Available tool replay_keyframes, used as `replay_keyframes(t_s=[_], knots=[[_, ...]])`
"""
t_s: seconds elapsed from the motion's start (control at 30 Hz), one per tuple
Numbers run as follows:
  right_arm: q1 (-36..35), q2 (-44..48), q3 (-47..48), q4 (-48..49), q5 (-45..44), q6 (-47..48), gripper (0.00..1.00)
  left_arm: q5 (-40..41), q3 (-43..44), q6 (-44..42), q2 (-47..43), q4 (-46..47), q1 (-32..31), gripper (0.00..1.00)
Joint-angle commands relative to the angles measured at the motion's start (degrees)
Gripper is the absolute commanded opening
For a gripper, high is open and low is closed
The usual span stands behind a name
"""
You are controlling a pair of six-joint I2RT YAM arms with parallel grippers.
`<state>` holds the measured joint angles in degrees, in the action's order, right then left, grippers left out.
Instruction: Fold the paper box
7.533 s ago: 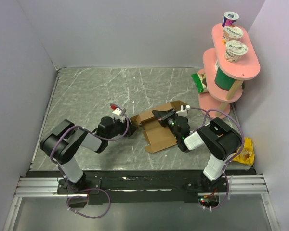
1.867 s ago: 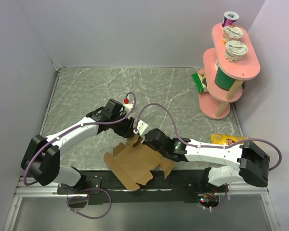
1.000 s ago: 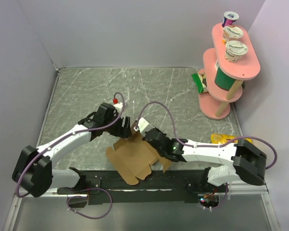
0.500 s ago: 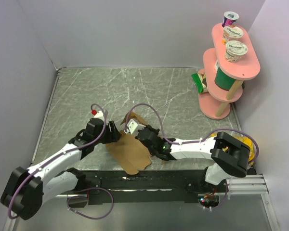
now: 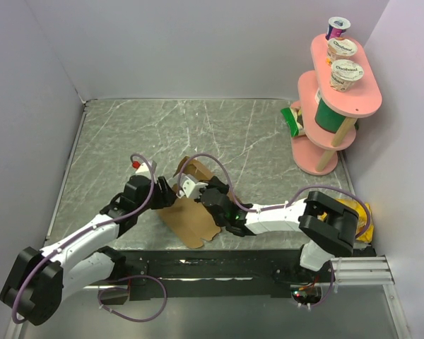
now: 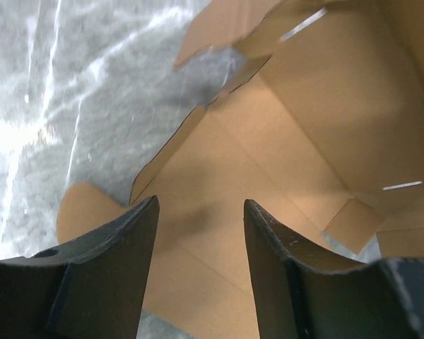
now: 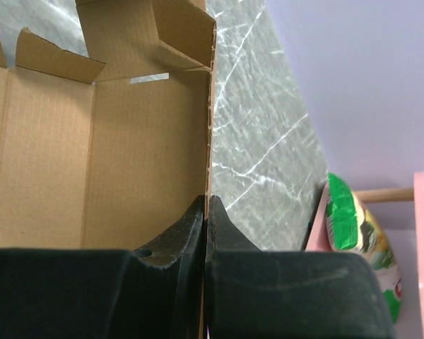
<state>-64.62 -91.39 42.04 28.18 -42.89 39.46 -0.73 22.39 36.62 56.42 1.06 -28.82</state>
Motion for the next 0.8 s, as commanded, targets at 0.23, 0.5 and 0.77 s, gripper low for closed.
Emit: replay_keyframes(t_s=[0.23,0.5,0.77], knots=[[1.8,-1.3,-3.1,12.6,3.5,9.0,0.0,0.6,6.2,-7.6,-0.1,8.8,4.1,0.58],[1.9,-5.3,-2.8,18.0,2.8,14.2,0.0,-4.3,10.1,-11.2,8.4,15.3,6.7,0.6],[1.9,-4.6,-2.4,15.5,4.3,13.5,0.0,-10.2,9.9,-14.9,15.2,22.8,6.7,0.6]])
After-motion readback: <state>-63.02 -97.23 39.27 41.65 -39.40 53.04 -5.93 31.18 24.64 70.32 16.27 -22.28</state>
